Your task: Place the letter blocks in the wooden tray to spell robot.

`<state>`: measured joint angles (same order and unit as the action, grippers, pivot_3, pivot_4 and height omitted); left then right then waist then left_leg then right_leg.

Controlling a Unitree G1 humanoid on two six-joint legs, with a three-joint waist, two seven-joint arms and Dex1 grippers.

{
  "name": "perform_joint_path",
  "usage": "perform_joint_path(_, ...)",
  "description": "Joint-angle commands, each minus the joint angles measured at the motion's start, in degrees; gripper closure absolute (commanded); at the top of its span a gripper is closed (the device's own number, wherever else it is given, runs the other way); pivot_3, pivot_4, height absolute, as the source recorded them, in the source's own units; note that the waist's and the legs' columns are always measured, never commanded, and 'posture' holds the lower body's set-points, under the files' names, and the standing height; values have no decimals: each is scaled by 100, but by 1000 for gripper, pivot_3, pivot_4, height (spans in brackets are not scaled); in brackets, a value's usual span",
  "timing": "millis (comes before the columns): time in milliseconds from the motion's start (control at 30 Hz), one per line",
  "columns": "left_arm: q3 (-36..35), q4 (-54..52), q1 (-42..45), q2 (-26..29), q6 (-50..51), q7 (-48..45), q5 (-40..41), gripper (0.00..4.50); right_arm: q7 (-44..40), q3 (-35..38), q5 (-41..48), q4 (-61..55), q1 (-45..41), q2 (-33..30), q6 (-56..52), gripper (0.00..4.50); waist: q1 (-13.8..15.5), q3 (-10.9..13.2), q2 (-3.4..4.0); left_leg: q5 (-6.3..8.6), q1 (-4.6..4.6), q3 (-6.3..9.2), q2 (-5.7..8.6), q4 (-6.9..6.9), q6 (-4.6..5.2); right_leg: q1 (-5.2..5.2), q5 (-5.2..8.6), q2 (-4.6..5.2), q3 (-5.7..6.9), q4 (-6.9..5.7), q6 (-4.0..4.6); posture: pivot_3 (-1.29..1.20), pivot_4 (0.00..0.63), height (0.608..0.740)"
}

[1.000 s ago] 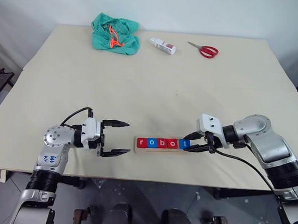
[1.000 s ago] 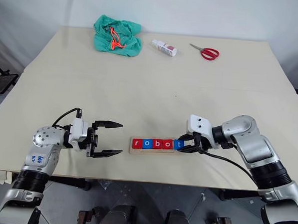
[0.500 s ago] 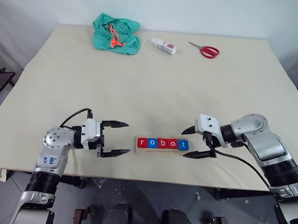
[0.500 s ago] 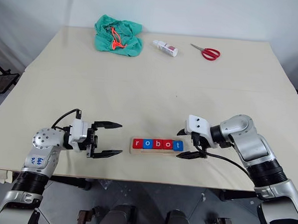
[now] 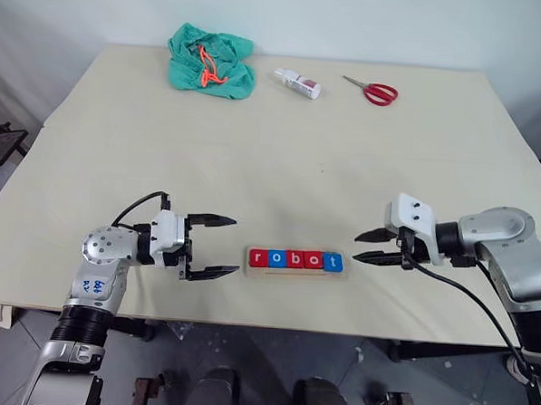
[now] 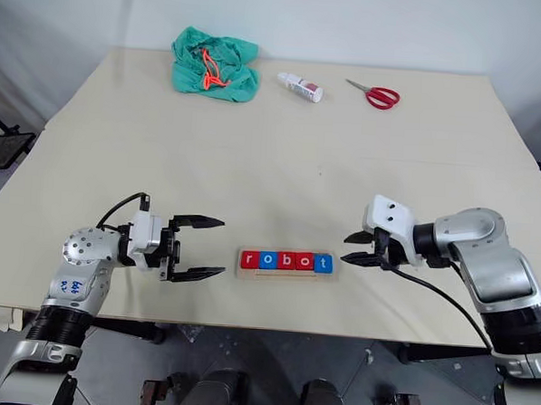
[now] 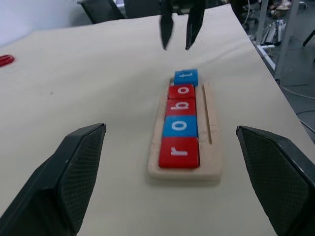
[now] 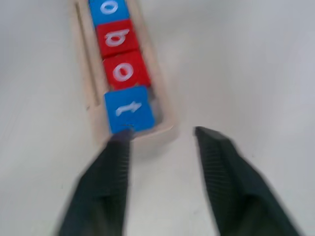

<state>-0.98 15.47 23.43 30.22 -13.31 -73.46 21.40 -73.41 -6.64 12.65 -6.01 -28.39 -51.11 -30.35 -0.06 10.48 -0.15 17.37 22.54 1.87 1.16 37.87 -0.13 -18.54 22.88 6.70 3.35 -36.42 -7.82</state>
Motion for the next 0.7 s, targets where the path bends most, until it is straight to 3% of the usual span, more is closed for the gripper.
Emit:
perform_joint_path(33,-7,42,77,-2,-105,-67,31,0,117,123,168,-495,81,-134,-333,4028,-13,0,0,0,0,-3,-1,0,0,-1,0,-1,-1,0,0,0,150,740)
perform_joint_path(67,-6,60,90,-7,-112,-76,29,0,142,111,188,-573,117,-129,-398,4373,-14,0,0,0,-1,-3,-2,0,0,-2,0,-2,-1,0,0,0,150,740)
perform_joint_path(100,-4,73,105,-10,-113,-84,29,0,174,91,197,-631,141,-118,-460,4446,-10,0,0,0,-1,-3,-4,-1,0,-2,0,-3,-1,0,0,0,150,740)
perform_joint_path(700,-125,-279,-223,137,7,-1,90,0,345,-341,73,-336,234,-30,-427,4446,0,0,0,0,1,3,0,1,0,0,0,1,1,0,0,0,150,740)
